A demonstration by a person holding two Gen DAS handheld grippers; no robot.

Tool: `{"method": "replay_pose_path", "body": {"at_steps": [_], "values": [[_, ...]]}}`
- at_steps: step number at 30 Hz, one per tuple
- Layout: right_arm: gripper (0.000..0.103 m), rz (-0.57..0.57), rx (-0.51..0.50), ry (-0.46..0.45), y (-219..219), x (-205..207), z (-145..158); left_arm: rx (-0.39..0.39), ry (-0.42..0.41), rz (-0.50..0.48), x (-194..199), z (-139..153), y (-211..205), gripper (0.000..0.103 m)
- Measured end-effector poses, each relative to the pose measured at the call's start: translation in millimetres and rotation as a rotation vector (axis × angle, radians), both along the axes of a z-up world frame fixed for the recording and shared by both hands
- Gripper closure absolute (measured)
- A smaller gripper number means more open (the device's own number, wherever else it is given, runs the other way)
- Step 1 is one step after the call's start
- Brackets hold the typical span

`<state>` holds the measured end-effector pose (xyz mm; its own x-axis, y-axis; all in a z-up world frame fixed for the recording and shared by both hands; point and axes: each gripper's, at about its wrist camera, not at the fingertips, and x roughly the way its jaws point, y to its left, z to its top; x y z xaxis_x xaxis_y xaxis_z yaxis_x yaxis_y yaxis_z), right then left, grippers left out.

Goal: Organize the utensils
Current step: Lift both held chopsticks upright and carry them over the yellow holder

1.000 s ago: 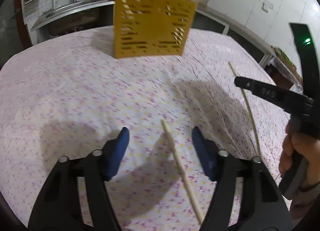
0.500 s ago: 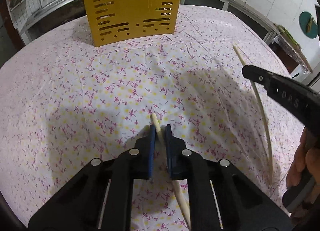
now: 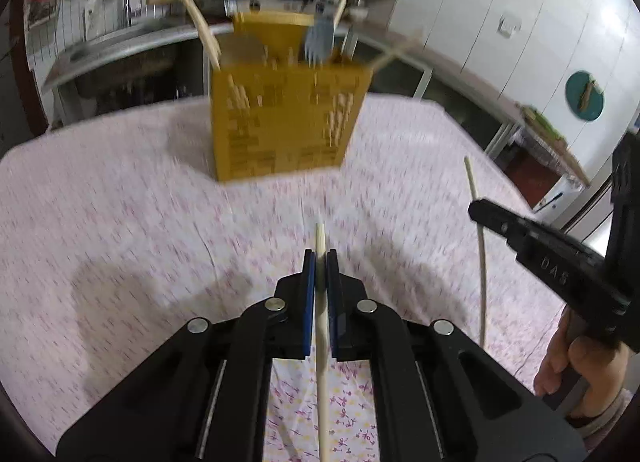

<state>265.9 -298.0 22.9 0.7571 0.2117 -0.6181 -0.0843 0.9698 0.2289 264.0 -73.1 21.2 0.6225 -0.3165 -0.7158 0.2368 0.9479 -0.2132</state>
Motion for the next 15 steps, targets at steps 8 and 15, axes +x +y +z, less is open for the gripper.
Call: {"method": "replay_pose_path", "body": {"at_steps": [8, 15], "values": [[0.097, 0.045, 0.033, -0.136, 11.3, -14.3, 39.7, -0.059, -0.105, 0.016, -0.5, 43.4, 27.3, 0.099], [0.097, 0.065, 0.069, -0.294, 12.3, -9.9, 69.8, -0.066, -0.215, 0.031, 2.2, 79.5, 38.0, 0.099]]}}
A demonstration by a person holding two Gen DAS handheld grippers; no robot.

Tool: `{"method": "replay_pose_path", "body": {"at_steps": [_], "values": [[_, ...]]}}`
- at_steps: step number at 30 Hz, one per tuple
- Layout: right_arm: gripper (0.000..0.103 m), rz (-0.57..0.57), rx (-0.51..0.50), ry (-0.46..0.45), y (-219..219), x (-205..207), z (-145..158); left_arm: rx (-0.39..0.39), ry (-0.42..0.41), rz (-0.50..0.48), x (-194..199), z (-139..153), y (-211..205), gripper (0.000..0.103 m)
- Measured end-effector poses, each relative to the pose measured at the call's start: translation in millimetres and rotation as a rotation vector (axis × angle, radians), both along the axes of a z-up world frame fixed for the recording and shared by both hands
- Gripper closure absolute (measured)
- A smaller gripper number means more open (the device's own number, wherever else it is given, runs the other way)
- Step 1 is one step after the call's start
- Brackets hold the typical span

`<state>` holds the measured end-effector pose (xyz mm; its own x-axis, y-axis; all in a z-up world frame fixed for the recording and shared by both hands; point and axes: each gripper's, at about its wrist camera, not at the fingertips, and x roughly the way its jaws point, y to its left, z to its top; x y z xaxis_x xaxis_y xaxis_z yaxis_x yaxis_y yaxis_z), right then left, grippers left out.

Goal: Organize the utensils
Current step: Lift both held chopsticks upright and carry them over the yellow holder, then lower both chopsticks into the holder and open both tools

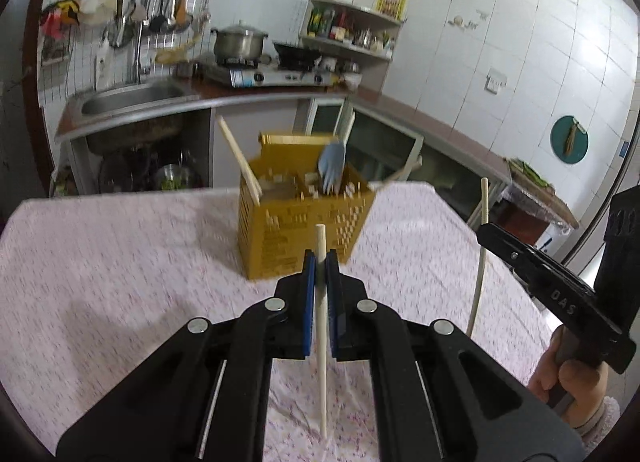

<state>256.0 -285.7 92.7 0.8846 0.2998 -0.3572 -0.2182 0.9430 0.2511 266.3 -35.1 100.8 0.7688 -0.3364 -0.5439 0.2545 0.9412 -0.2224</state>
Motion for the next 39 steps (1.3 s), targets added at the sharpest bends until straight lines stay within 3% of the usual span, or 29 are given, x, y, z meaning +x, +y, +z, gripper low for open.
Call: {"method": "replay_pose_path", "body": {"at_steps": [15, 20, 28, 32, 39], "values": [[0.097, -0.068, -0.011, -0.260, 27.8, 71.7, 78.3, 0.019, -0.264, 0.043, 42.1, 122.4, 6.5, 0.099], [0.097, -0.104, -0.006, -0.353, 37.4, 98.3, 93.0, 0.044, -0.360, 0.060, 63.5, 143.4, -2.7, 0.099], [0.097, -0.153, 0.009, -0.458, 47.5, 130.2, 75.2, 0.058, -0.398, 0.074, 110.8, 115.7, -5.1, 0.099], [0.097, -0.157, 0.007, -0.471, 54.4, 144.1, 60.0, 0.058, -0.375, 0.066, 130.9, 84.7, -4.9, 0.099], [0.097, -0.150, -0.090, -0.447, 70.0, 157.0, 23.0, 0.067, -0.294, 0.065, 152.3, 36.4, -2.2, 0.099]]}}
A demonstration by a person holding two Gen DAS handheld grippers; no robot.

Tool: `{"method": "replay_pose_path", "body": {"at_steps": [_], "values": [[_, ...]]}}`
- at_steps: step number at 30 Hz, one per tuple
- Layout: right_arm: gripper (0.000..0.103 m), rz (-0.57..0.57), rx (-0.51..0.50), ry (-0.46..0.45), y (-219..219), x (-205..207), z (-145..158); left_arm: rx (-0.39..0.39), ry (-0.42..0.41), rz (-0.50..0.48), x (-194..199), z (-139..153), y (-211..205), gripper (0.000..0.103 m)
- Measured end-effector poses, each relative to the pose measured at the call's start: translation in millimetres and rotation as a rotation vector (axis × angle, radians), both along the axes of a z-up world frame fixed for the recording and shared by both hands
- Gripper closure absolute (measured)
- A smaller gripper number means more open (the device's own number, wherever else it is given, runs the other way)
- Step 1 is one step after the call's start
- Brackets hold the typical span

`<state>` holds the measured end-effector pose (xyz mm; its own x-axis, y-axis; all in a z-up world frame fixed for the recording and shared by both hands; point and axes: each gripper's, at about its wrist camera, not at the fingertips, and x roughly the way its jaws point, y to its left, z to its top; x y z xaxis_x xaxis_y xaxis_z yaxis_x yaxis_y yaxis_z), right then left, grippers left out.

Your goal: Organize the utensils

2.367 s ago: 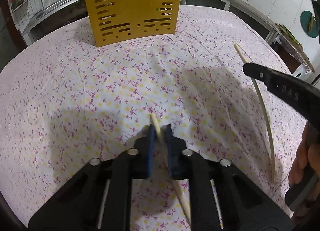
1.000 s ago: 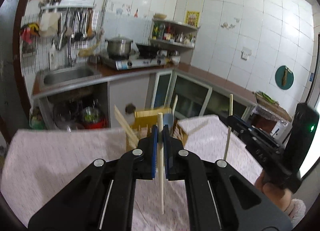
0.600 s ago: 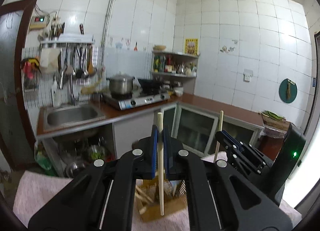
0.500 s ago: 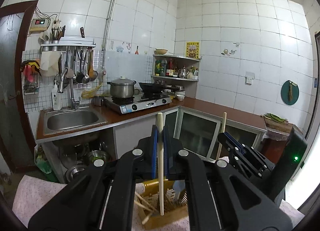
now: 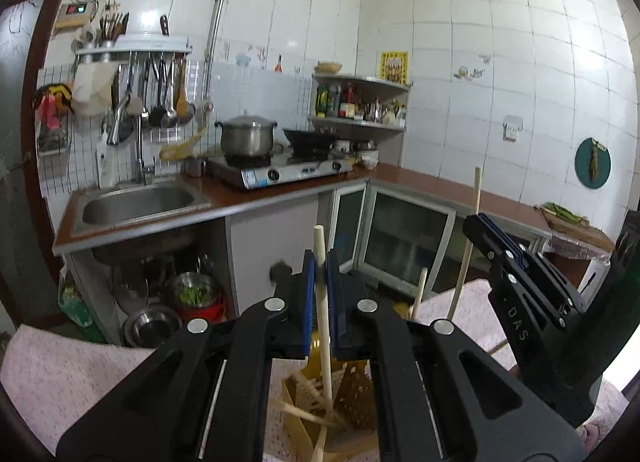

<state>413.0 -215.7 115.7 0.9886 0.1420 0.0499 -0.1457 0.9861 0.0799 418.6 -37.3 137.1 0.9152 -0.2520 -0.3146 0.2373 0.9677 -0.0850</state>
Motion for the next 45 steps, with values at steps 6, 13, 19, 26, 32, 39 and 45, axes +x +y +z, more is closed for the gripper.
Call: {"method": "replay_pose_path", "body": {"at_steps": [6, 13, 19, 26, 32, 39, 45], "values": [[0.096, -0.005, -0.025, 0.049, -3.8, -7.2, -17.0, 0.010, 0.041, 0.008, -3.5, -11.9, 2.5, 0.098], [0.041, 0.001, -0.038, 0.084, -17.2, -47.0, -1.5, -0.014, 0.017, 0.049, -50.9, 12.8, 11.5, 0.044], [0.023, 0.005, -0.035, 0.154, -38.1, -95.5, 14.3, -0.002, -0.025, 0.120, -120.4, 37.9, 29.9, 0.005], [0.005, -0.004, -0.047, 0.202, -46.2, -174.8, 3.3, -0.040, 0.021, 0.144, -192.4, 14.6, 50.0, 0.005], [0.004, -0.017, -0.054, 0.264, -47.9, -242.6, -38.9, 0.010, -0.023, 0.185, -265.0, -28.6, 46.1, 0.005], [0.004, -0.041, -0.040, 0.342, -44.4, -294.6, -96.1, 0.028, -0.053, 0.244, -324.2, -82.4, 38.0, 0.005], [0.004, -0.061, -0.079, 0.297, -35.1, -320.1, -118.1, 0.108, -0.024, 0.282, -333.2, -122.3, 30.5, 0.005]]}}
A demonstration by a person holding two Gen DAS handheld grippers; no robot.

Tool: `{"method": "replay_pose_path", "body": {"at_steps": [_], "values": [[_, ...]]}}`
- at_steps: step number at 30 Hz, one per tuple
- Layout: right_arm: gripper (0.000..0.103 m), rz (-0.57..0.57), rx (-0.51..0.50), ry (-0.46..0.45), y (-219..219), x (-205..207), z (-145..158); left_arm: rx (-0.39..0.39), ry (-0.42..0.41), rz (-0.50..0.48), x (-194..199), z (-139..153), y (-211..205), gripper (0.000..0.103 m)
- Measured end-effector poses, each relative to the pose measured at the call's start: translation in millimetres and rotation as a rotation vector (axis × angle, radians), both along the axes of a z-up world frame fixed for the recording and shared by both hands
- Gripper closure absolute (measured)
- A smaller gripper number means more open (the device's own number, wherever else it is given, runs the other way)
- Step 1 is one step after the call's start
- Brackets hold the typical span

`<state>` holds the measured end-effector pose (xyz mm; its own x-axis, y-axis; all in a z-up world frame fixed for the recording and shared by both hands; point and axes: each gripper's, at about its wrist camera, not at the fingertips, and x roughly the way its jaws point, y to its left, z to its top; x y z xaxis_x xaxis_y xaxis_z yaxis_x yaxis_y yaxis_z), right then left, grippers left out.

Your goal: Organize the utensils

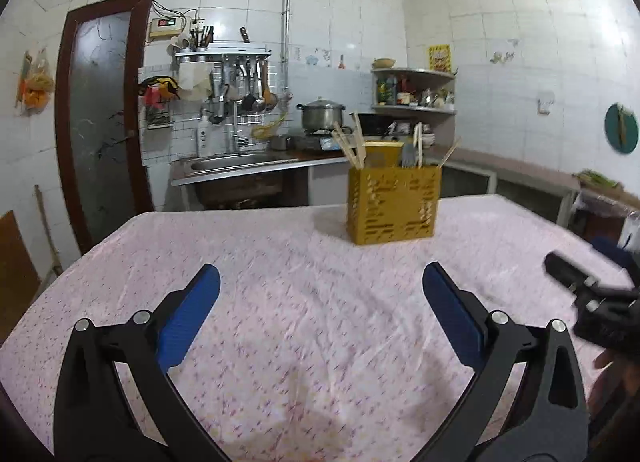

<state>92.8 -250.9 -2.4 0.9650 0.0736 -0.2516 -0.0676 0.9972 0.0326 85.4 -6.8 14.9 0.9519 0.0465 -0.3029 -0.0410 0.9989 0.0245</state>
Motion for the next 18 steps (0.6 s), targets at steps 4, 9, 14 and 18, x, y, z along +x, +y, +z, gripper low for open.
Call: {"method": "replay_pose_path", "body": {"at_steps": [4, 9, 14, 18], "values": [[0.004, -0.025, -0.015, -0.006, 2.3, -4.1, -4.9, -0.002, 0.008, 0.014, 1.2, -10.0, 1.9, 0.005], [0.004, -0.040, -0.022, -0.017, 2.7, -8.8, -4.7, -0.009, 0.017, 0.014, 2.0, -13.5, 4.3, 0.005], [0.004, -0.054, -0.031, -0.013, 4.0, -9.1, -3.6, 0.004, 0.007, 0.016, 0.6, -13.4, 1.5, 0.005], [0.004, -0.061, -0.051, -0.008, 7.8, -9.0, -3.4, 0.020, 0.005, 0.011, 0.6, -13.5, -2.2, 0.005]]}}
